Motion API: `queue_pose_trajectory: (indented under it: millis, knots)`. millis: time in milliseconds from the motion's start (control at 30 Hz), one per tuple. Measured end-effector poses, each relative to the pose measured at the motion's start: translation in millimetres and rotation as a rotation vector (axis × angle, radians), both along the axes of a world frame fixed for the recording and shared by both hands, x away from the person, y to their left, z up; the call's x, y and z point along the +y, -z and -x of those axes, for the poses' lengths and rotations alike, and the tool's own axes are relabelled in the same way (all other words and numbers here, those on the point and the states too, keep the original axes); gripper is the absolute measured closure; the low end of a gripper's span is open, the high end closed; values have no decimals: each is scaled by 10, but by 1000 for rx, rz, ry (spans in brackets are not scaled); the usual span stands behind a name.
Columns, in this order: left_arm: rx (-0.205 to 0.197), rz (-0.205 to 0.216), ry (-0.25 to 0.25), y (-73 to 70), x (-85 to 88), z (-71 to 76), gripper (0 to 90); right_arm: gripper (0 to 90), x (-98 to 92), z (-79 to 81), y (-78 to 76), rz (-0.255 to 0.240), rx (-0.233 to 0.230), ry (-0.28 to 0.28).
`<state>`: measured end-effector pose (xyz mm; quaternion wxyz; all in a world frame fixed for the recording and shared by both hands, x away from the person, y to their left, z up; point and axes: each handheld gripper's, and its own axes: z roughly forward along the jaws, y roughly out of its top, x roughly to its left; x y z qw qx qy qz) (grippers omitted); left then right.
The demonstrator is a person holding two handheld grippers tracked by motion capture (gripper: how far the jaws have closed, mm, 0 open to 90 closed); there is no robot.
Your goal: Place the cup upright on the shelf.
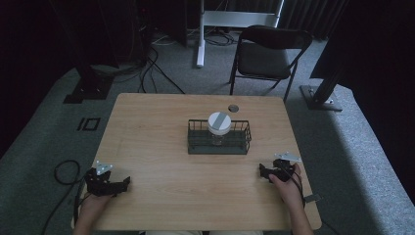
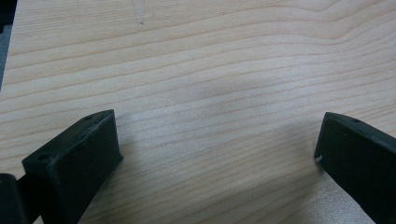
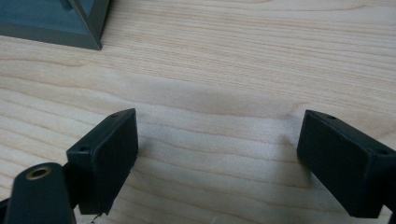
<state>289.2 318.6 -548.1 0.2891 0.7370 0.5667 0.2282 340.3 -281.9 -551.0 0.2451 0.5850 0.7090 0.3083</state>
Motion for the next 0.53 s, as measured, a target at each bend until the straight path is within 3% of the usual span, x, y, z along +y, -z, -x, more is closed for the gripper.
queue_pose_trajectory:
  millis: [533]
  knots:
    - [0, 0, 0, -1, 0, 0, 2, 113, 6, -2, 1, 1, 0, -25]
